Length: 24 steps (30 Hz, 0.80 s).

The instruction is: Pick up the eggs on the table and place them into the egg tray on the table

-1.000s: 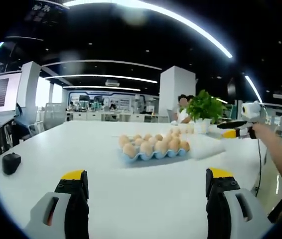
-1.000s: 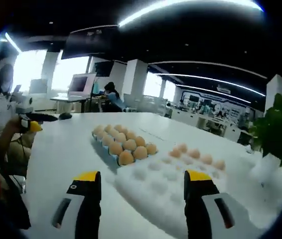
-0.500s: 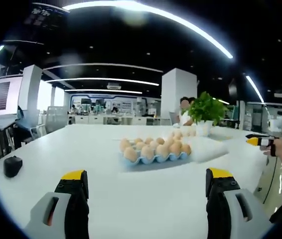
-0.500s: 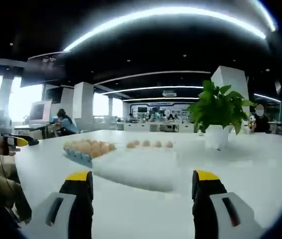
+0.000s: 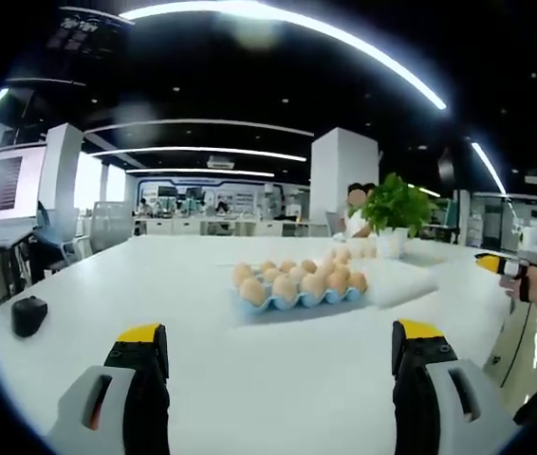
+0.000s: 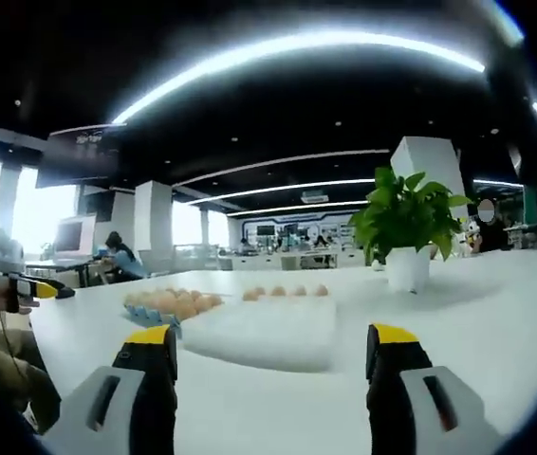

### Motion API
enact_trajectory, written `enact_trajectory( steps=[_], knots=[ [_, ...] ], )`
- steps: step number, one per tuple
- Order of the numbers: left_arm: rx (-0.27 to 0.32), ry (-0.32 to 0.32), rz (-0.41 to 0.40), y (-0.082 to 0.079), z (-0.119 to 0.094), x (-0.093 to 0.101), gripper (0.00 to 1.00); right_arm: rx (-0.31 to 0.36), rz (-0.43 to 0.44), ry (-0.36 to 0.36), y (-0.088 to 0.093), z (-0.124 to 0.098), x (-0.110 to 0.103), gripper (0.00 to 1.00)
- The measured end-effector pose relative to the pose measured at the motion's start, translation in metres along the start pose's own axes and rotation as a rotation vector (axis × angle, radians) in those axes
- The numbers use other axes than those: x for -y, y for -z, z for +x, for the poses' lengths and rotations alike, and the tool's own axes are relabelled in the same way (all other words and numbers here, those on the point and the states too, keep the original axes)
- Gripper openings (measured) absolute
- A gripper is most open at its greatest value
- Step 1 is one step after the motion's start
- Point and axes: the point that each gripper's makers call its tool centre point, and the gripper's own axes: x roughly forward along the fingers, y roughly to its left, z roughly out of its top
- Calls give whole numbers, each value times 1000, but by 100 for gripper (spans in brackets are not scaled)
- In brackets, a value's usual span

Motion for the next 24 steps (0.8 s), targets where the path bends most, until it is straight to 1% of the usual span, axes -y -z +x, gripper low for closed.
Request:
enact_trajectory(
  steps=[4, 13, 24],
  knots=[
    [7, 1, -1, -2, 1, 0, 100, -5, 18, 5, 3, -2, 2, 84],
    [-4, 8, -3, 2, 3, 5, 100, -13, 30, 15, 6, -4, 7, 82],
    [-2, 10, -4, 1, 3, 6, 100, -33, 37, 10, 13, -5, 6, 82]
  ],
)
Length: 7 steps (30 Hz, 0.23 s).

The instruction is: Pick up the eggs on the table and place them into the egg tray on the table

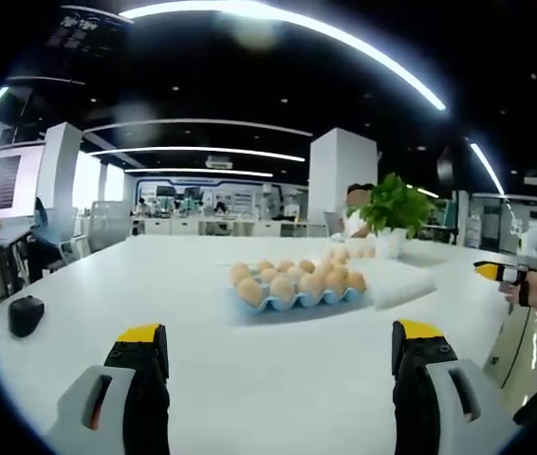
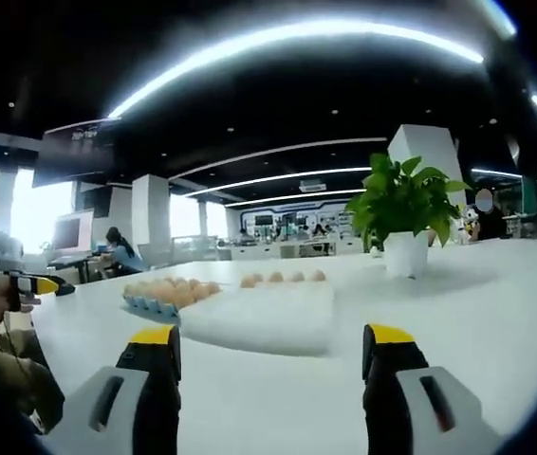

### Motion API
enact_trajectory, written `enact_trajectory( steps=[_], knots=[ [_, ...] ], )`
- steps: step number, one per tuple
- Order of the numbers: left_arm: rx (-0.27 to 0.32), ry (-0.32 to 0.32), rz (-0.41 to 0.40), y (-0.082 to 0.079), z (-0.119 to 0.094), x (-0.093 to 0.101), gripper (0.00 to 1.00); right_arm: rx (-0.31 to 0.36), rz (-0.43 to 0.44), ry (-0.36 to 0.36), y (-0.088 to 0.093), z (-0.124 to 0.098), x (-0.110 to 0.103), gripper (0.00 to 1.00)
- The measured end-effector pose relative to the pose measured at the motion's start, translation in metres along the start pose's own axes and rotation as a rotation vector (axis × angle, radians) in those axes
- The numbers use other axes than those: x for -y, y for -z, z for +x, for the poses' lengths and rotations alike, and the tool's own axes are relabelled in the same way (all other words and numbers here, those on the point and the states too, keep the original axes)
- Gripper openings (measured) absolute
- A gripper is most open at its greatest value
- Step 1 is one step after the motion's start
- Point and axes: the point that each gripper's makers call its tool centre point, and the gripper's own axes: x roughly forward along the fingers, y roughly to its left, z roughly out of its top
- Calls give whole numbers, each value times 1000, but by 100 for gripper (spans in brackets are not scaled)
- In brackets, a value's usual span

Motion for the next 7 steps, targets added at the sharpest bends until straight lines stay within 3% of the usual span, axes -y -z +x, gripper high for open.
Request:
enact_trajectory(
  steps=[7],
  knots=[
    [-6, 5, -2, 2, 1, 2, 100, 2, 1, 5, 0, -1, 1, 81]
  ],
)
